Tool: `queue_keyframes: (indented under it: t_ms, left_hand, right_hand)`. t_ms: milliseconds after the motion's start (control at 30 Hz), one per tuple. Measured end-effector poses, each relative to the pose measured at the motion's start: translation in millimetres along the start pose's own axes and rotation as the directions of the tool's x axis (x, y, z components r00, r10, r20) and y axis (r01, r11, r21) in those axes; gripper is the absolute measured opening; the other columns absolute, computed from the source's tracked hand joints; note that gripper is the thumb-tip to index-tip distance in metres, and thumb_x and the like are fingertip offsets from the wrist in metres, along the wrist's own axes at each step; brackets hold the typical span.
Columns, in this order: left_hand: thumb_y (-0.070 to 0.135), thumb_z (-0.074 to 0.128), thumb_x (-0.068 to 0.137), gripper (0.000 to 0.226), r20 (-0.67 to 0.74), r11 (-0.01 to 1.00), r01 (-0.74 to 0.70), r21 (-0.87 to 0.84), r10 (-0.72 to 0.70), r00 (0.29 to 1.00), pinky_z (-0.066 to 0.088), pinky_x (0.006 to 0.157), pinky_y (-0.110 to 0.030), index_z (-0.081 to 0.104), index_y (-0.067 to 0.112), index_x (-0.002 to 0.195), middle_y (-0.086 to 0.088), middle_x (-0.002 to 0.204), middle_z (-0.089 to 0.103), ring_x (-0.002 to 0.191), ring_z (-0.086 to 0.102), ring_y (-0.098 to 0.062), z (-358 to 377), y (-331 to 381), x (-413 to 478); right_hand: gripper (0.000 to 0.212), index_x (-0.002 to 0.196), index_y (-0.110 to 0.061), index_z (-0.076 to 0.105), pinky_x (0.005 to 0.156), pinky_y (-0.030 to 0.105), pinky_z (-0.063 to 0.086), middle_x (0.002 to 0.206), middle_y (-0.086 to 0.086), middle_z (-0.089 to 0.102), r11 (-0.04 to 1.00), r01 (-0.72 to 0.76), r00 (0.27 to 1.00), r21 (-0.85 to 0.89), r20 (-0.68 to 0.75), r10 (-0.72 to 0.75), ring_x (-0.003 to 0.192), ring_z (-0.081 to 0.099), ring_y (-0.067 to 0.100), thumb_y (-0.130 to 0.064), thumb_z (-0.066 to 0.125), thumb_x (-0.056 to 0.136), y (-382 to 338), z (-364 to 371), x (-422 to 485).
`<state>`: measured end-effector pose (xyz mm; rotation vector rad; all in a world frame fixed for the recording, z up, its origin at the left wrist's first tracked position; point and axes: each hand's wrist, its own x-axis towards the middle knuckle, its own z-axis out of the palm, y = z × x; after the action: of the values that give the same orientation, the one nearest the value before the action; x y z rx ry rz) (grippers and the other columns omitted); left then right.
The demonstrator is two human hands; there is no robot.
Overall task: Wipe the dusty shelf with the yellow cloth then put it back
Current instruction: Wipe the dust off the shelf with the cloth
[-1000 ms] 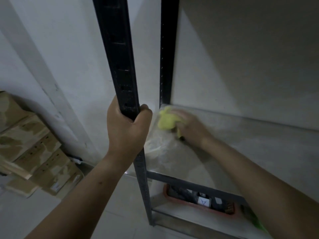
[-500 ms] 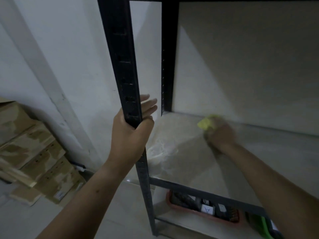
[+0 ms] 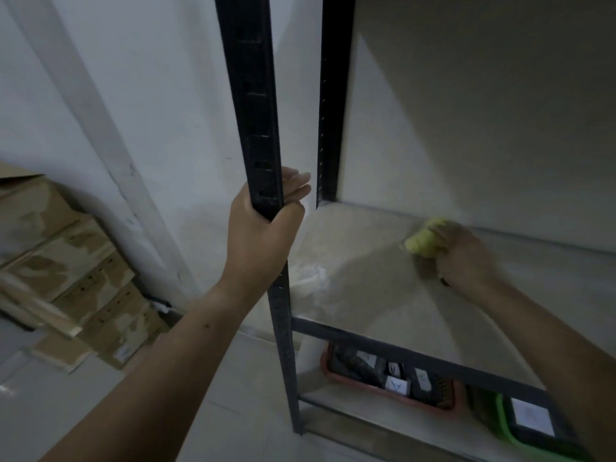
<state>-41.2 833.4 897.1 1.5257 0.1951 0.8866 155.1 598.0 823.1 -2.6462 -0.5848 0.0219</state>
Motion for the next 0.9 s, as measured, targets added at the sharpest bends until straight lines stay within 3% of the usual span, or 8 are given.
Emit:
queue_keyframes:
  t_ms: [133,267,400,467,533,733,833,900]
  left_hand:
    - [0.005,0.057,0.085,0.032,0.009,1.0,0.0,0.002,0.0,1.0,0.058,0.099,-0.037,0.063,0.01,0.116,-0.005,0.115,0.077,0.112,0.073,-0.015,0,-2,0]
    - [0.004,0.058,0.085,0.033,-0.008,1.0,0.001,-0.005,-0.001,1.0,0.059,0.096,-0.031,0.064,0.009,0.117,-0.006,0.114,0.077,0.109,0.074,-0.015,-1,-3,0]
    - [0.007,0.058,0.085,0.033,0.004,0.999,0.025,0.024,-0.025,1.0,0.058,0.099,-0.039,0.064,0.014,0.117,-0.005,0.115,0.077,0.111,0.073,-0.015,-4,0,-1]
    - [0.009,0.059,0.084,0.033,0.017,0.998,0.046,0.033,-0.046,0.999,0.057,0.1,-0.042,0.064,0.016,0.116,-0.004,0.117,0.076,0.112,0.073,-0.014,-5,3,-2]
    - [0.011,0.06,0.084,0.033,0.02,0.998,0.057,0.033,-0.058,0.998,0.056,0.102,-0.044,0.065,0.016,0.117,-0.004,0.118,0.076,0.113,0.072,-0.014,-5,4,-2]
    - [0.014,0.061,0.083,0.03,-0.003,0.998,0.066,0.005,-0.066,0.998,0.058,0.101,-0.04,0.066,0.024,0.111,-0.002,0.118,0.076,0.113,0.072,-0.012,-1,6,-4]
    - [0.012,0.06,0.083,0.029,-0.02,0.998,0.058,-0.006,-0.058,0.998,0.058,0.099,-0.036,0.065,0.024,0.109,-0.003,0.117,0.076,0.111,0.073,-0.013,2,6,-4]
    - [0.011,0.06,0.083,0.029,-0.028,0.999,0.052,-0.003,-0.052,0.998,0.058,0.099,-0.035,0.066,0.024,0.109,-0.004,0.116,0.076,0.111,0.073,-0.014,3,6,-4]
  right_hand:
    - [0.046,0.136,-0.014,0.054,0.116,0.038,0.031,0.148,0.011,0.045,0.997,0.072,0.997,0.03,0.009,-0.073,0.136,0.042,0.029,-0.005,0.047,0.091,2,7,-25]
    - [0.035,0.121,-0.019,0.065,0.112,0.018,0.029,0.135,0.006,0.058,0.914,0.39,0.921,0.113,-0.022,-0.39,0.126,0.049,0.018,-0.011,0.054,0.089,-82,53,-53]
    - [0.042,0.128,-0.021,0.057,0.105,0.036,0.041,0.136,0.004,0.053,0.855,0.503,0.842,0.122,0.155,-0.517,0.122,0.051,0.025,-0.009,0.047,0.089,-153,84,-46]
    - [0.045,0.133,-0.018,0.055,0.112,0.021,0.027,0.143,0.004,0.05,0.859,0.463,0.839,0.217,0.205,-0.504,0.132,0.045,0.023,-0.003,0.045,0.093,-153,72,-38]
    - [0.042,0.135,-0.015,0.054,0.106,0.004,0.015,0.146,0.003,0.048,0.861,0.426,0.867,0.279,0.147,-0.476,0.136,0.042,0.018,-0.003,0.047,0.096,-130,50,-40]
    - [0.049,0.134,-0.033,0.054,0.112,0.013,0.024,0.149,-0.017,0.038,0.859,0.478,0.825,0.181,0.242,-0.51,0.137,0.038,0.003,-0.009,0.051,0.091,-22,8,-84]
    - [0.048,0.137,-0.031,0.053,0.118,0.03,0.029,0.153,-0.012,0.037,0.823,0.528,0.783,0.211,0.253,-0.568,0.141,0.034,0.004,-0.013,0.053,0.092,-26,21,-85]
    - [0.05,0.138,-0.025,0.053,0.118,0.031,0.029,0.154,-0.006,0.037,0.788,0.567,0.742,0.242,0.265,-0.615,0.141,0.034,0.009,-0.007,0.054,0.091,-55,40,-81]
